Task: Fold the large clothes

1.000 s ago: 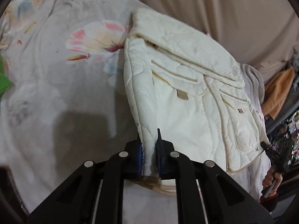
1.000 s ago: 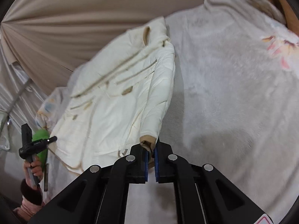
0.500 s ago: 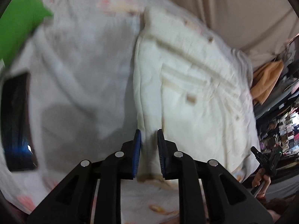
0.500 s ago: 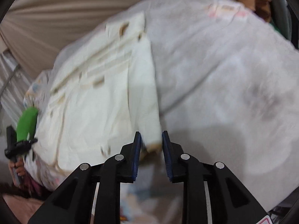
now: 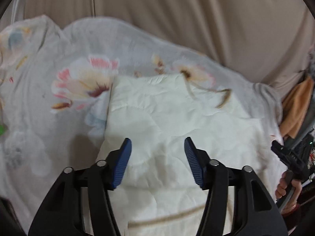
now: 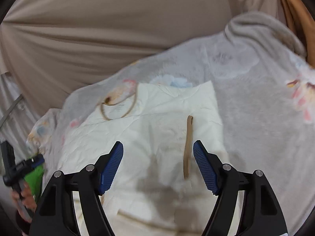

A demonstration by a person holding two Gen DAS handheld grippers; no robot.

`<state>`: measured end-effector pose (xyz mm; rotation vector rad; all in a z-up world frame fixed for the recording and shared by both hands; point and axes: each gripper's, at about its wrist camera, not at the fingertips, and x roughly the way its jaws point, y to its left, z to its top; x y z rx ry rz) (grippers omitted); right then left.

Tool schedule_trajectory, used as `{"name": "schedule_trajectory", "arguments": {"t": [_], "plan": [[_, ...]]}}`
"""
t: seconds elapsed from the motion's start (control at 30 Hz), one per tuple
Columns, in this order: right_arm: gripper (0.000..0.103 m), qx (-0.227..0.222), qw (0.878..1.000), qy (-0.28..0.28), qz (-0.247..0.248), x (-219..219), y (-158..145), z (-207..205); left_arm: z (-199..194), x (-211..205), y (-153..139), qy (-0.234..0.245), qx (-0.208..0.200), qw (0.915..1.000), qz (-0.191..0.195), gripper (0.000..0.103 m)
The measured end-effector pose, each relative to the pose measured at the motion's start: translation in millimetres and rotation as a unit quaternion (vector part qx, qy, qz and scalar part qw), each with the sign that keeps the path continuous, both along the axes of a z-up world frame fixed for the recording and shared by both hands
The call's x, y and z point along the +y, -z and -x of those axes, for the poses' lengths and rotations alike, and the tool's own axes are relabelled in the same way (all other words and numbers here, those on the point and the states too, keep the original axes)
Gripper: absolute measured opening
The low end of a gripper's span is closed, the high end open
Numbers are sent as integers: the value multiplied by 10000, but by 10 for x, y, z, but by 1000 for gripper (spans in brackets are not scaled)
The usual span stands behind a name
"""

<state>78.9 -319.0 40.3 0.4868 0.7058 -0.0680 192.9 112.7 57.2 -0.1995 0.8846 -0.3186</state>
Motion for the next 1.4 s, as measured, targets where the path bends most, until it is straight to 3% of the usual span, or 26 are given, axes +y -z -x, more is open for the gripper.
{"name": "schedule_trajectory", "arguments": {"t": [0.07,0.13,0.23,0.27,0.3,0.33,0.37,0.47,0.5,0.57,0.63,0.73,0.87,0.9,0.97,1.07,1.17,1.2,1.4], "plan": [[57,430,9991,-10,-52,27,202,-273,-132,15,263,-156,211,9996,-51,38],[9,363,9988,-320,-112,123,201,-302,-189,69,456,-261,294,9991,-150,32],[8,-570,9965,-573,234,242,-65,-20,-142,113,549,-249,80,9988,-422,31],[8,-574,9965,-528,288,214,-41,-12,-121,120,564,-235,4,9984,-514,31],[8,-196,9978,-504,393,179,109,-100,-96,102,587,-190,-75,9980,-605,31],[10,468,9956,-596,543,176,367,-256,-79,73,603,-139,-138,9976,-667,31],[8,663,9940,-657,576,177,502,-310,-41,34,609,-107,-190,9969,-752,31],[18,647,9887,-322,1314,301,294,-237,-13,-27,621,-140,-320,9949,-948,31],[27,519,9862,-68,1569,347,159,-189,-15,-29,626,-154,-329,9949,-937,31],[28,158,9809,415,1895,437,-153,-88,-6,-17,633,-170,-354,9951,-909,31],[30,-367,9821,518,1773,582,-475,-96,7,-29,634,-189,-391,9945,-953,31],[26,-604,9861,-907,1255,1154,-742,-524,5,-62,640,-194,-444,9935,-1035,31],[20,-356,9661,-2447,748,2121,-593,-1279,1,-30,643,-191,-445,9943,-955,31],[14,-265,9593,-2728,680,2385,-496,-1454,2,-26,644,-187,-449,9943,-944,31],[14,-75,9479,-3124,628,2837,-293,-1774,6,-28,648,-181,-462,9943,-947,31],[13,171,9397,-3354,649,3247,-15,-2038,11,-31,655,-159,-503,9938,-975,31],[8,427,9408,-3278,751,3377,176,-2182,7,-13,664,-146,-496,9943,-935,31],[1,476,9417,-3229,813,3330,227,-2188,3,-7,666,-136,-488,9945,-918,31],[0,429,9627,-2518,895,2430,235,-1936,16,-9,674,-108,-499,9944,-927,31]]}}
